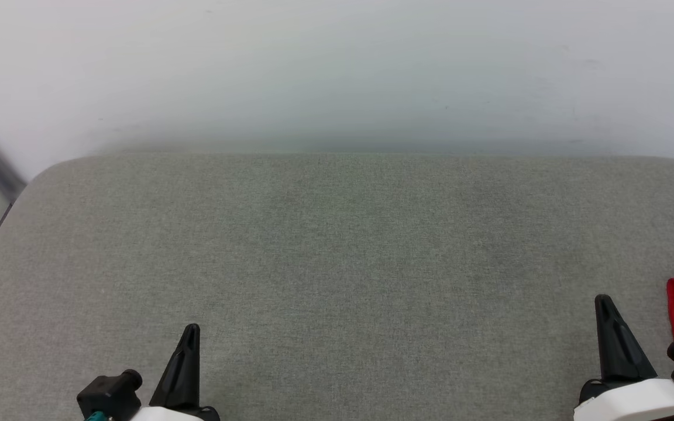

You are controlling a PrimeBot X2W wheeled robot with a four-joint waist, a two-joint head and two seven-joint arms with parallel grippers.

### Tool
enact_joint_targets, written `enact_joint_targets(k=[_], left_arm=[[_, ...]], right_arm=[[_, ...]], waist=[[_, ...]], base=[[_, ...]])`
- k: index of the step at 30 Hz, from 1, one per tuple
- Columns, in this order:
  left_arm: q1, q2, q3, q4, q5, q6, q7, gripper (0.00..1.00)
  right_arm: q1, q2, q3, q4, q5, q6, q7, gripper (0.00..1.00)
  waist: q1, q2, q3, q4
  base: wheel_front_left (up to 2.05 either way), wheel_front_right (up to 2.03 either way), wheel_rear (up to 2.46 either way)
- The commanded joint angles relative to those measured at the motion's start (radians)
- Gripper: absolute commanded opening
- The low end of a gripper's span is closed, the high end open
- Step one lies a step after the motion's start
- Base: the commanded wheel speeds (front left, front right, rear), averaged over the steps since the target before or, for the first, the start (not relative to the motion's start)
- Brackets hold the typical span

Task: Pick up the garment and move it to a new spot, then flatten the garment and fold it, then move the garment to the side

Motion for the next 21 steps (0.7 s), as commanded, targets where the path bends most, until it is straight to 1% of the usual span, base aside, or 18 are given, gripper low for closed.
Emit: enact_joint_targets(k=[1,21], left_arm=[[-0.025,0.001,0.004,-0.012,-0.034,0.000,0.006,0.00],[-0.078,0.002,0.032,0.028,-0.362,-0.003,0.087,0.00]], right_arm=[[-0.025,0.000,-0.002,-0.010,0.037,0.000,0.004,0.00],[-0.069,0.000,0.000,0.044,0.394,0.000,0.066,0.00]], waist=[[0.0000,0.0000,0.000,0.000],[0.0000,0.0000,0.004,-0.009]], base=[[0.00,0.00,0.00],[0.00,0.00,0.00]])
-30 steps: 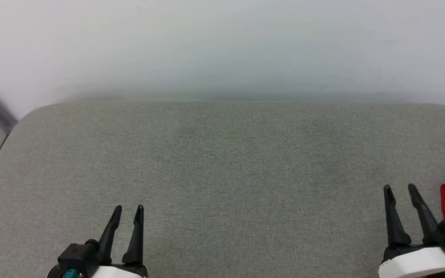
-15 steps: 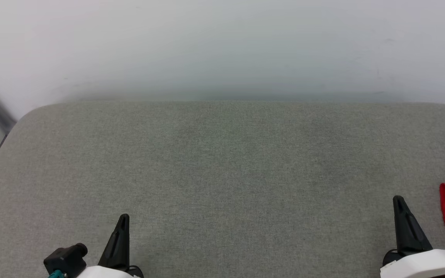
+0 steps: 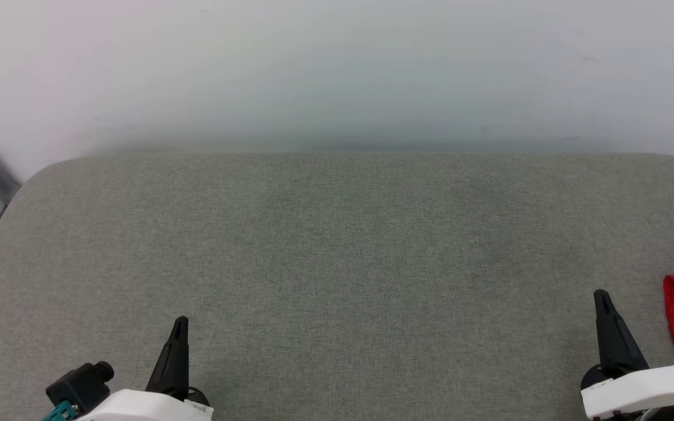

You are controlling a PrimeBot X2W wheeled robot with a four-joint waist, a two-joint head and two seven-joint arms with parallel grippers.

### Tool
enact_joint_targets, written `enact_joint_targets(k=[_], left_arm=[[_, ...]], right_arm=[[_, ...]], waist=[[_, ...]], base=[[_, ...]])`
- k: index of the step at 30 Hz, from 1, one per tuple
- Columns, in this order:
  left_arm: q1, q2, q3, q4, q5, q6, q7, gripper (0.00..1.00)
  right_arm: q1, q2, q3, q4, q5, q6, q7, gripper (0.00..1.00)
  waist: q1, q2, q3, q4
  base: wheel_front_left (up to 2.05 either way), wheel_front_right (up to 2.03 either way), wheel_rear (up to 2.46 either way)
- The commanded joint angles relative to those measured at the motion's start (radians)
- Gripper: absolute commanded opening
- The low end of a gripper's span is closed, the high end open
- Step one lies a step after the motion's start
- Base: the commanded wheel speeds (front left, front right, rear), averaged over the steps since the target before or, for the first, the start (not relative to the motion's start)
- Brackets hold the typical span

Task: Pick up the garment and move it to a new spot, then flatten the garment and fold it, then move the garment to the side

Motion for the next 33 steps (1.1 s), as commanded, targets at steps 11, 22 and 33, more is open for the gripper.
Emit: enact_joint_targets(k=[11,22,33], left_arm=[[-0.051,0.001,0.020,0.005,-0.165,-0.004,0.043,0.00],[-0.072,-0.001,0.034,0.019,-0.298,-0.005,0.079,0.00],[-0.093,-0.004,0.050,0.036,-0.446,-0.006,0.119,0.00]], right_arm=[[-0.048,0.000,-0.001,0.019,0.182,0.000,0.031,0.00],[-0.068,0.000,-0.002,0.044,0.329,0.000,0.058,0.00],[-0.090,0.001,-0.002,0.071,0.493,0.000,0.088,0.00]], waist=[[0.0000,0.0000,0.002,-0.005],[0.0000,0.0000,0.004,-0.010],[-0.0001,0.0000,0.007,-0.016]], base=[[0.00,0.00,0.00],[0.00,0.00,0.00],[0.00,0.00,0.00]])
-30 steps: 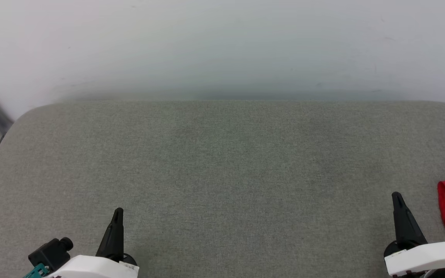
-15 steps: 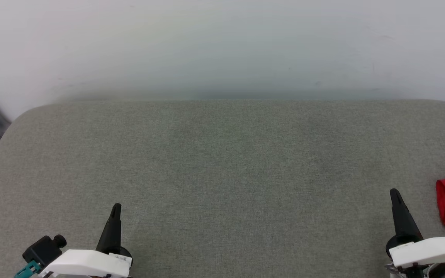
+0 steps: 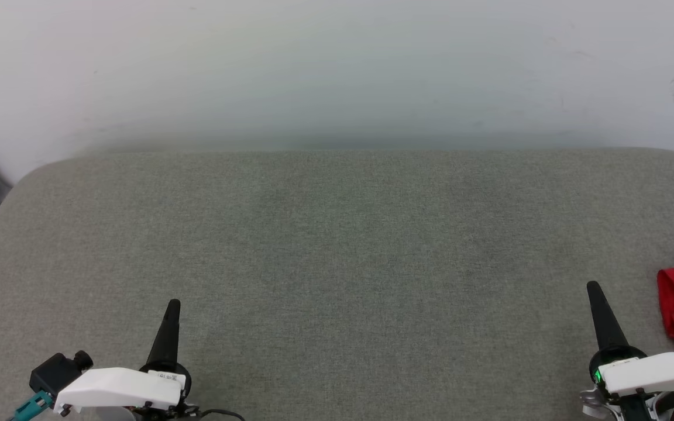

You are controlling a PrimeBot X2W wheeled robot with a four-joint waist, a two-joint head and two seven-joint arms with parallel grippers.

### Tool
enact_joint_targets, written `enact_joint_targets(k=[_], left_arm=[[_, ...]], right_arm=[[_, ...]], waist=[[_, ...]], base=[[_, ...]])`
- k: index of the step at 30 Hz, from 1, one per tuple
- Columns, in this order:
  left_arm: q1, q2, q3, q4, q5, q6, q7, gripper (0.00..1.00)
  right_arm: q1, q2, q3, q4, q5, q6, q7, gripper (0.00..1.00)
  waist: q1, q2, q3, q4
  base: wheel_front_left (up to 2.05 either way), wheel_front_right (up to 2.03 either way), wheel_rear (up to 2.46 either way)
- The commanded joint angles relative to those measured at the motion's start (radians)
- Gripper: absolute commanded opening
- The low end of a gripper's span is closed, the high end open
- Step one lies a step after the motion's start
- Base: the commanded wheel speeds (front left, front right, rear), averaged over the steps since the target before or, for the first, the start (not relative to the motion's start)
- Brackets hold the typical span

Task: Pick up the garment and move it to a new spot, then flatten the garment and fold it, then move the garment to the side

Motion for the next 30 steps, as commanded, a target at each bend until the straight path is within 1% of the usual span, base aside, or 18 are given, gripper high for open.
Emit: enact_joint_targets(k=[1,30], left_arm=[[-0.024,-0.002,0.005,-0.004,-0.024,-0.005,0.008,0.00],[-0.061,-0.008,0.037,0.025,-0.274,-0.006,0.080,0.00]], right_arm=[[-0.027,0.001,-0.001,-0.004,0.028,0.000,0.003,0.00],[-0.064,0.001,-0.002,0.046,0.309,0.000,0.055,0.00]], waist=[[0.0000,0.0000,0.000,-0.001],[-0.0001,0.0000,0.006,-0.013]], base=[[0.00,0.00,0.00],[0.00,0.00,0.00]])
